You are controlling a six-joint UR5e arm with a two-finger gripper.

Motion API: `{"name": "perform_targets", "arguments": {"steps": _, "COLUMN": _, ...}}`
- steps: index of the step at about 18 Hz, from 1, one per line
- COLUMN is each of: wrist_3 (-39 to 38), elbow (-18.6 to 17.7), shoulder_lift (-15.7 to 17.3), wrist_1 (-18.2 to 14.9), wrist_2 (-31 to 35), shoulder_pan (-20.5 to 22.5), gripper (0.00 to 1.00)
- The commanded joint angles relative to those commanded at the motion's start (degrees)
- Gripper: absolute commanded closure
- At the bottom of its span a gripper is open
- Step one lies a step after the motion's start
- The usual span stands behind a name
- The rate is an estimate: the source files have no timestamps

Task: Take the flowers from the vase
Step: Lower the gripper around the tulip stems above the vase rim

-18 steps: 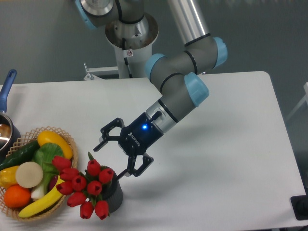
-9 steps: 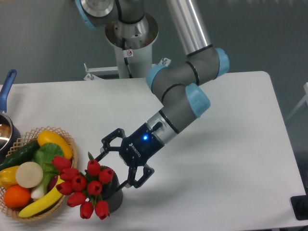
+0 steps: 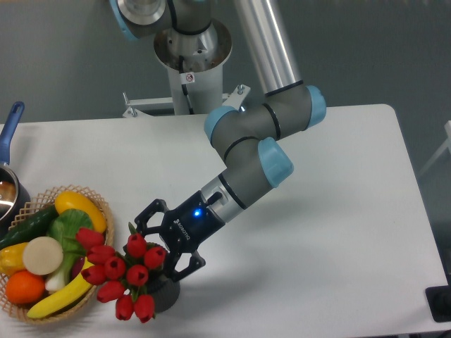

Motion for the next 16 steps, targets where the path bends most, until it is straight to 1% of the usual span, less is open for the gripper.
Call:
{"name": "perform_targets", "arguments": {"steps": 1, "wrist_3": 0.0, "elbow": 0.0, "shoulder_lift": 0.18, "wrist_1": 0.0, "wrist_2": 0.0, "shoulder_pan": 0.09, "gripper": 0.99}}
{"name": "perform_targets", "arguments": {"steps": 2, "wrist_3": -0.09, "elbow": 0.0, "shoulder_lift": 0.26, "wrist_1": 0.0, "wrist_2": 0.0, "shoulder_pan": 0.09, "gripper": 1.0}}
{"name": "perform_targets", "arguments": {"steps": 7, "wrist_3": -1.31, "elbow": 0.0, "shoulder_lift": 0.7, "wrist_1": 0.0, "wrist_2": -0.26, "shoulder_pan": 0.79, "gripper": 1.0}}
{"name": "perform_targets", "arguments": {"steps": 9, "wrist_3": -4.11, "elbow": 0.0, "shoulder_lift": 1.93, "wrist_1": 0.0, "wrist_2": -0.26, "shoulder_pan": 0.88, "gripper": 1.0}}
{"name": "perform_targets", "arguments": {"steps": 11, "wrist_3": -5.01, "elbow": 0.0, "shoulder_lift": 2.28, "wrist_1": 0.0, "wrist_2": -0.35, "shoulder_pan": 0.79, "gripper": 1.0}}
{"name": "perform_targets", "arguments": {"steps": 13, "wrist_3": -5.18, "elbow": -0.17, "shoulder_lift": 3.42, "wrist_1": 0.0, "wrist_2": -1.22, "shoulder_pan": 0.88, "gripper": 1.0}}
{"name": "perform_targets", "arguments": {"steps": 16, "wrist_3": -6.24, "elbow": -0.26, "shoulder_lift": 3.78, "wrist_1": 0.0, "wrist_2": -3.42, "shoulder_pan": 1.23, "gripper": 1.0}}
